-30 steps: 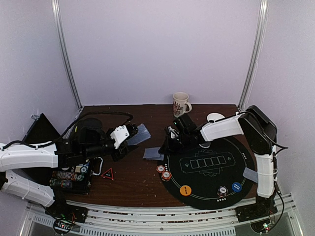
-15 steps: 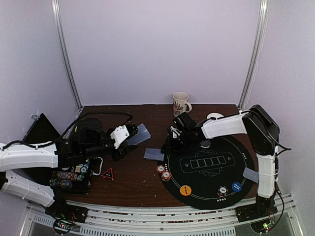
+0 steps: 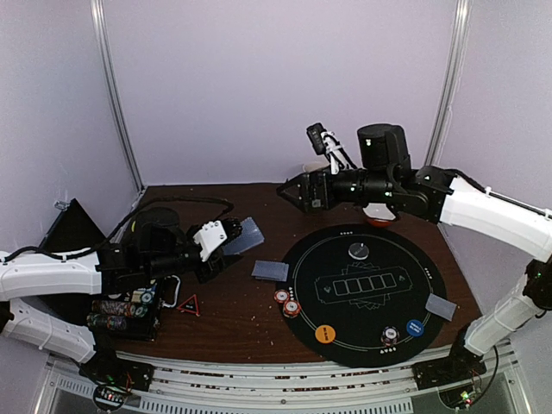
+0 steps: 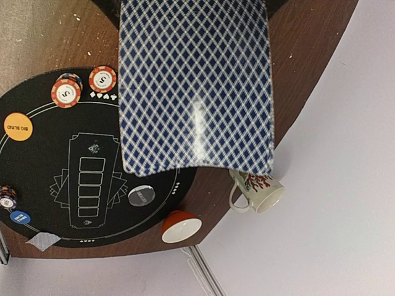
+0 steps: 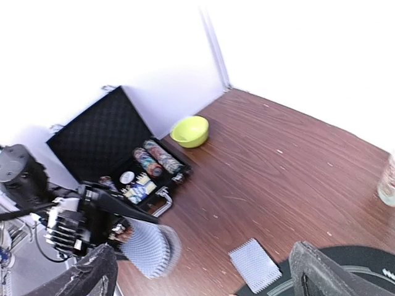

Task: Distribute texas hold em gaming equipment
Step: Pick up the poker card from the face-down deck piles.

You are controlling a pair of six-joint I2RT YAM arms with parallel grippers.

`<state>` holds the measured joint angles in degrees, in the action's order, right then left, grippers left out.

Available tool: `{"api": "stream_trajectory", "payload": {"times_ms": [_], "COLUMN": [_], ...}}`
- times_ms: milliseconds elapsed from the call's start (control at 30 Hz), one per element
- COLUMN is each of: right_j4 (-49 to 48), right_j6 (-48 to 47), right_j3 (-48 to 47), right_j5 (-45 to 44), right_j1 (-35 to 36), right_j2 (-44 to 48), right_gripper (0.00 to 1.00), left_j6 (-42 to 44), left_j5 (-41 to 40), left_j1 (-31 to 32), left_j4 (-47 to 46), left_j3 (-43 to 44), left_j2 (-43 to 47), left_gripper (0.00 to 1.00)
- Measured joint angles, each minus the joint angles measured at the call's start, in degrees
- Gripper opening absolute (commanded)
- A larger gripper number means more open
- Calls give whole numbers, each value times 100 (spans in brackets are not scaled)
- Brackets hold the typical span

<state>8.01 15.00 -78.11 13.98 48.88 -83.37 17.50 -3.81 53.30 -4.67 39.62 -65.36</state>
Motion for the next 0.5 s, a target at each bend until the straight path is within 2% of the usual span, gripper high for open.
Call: {"api": "stream_trajectory", "payload": {"times_ms": [133, 367, 500], "right_j4": [-114, 577, 673], "right_j6": [-81, -343, -339], "right_j3": [-162, -833, -905], "right_j5": [146, 304, 319], "right_j1": [275, 616, 675], "right_j2": [-378, -1622, -1805], "right_gripper": [97, 94, 89], "left_j6": [20, 26, 48], "left_j5": [0, 50, 68], "left_j1": [0, 0, 0], "left_j4": [0, 0, 17], "left_j3": [0, 0, 0], "left_j2": [0, 9, 11], "left_gripper": [48, 48, 44]}}
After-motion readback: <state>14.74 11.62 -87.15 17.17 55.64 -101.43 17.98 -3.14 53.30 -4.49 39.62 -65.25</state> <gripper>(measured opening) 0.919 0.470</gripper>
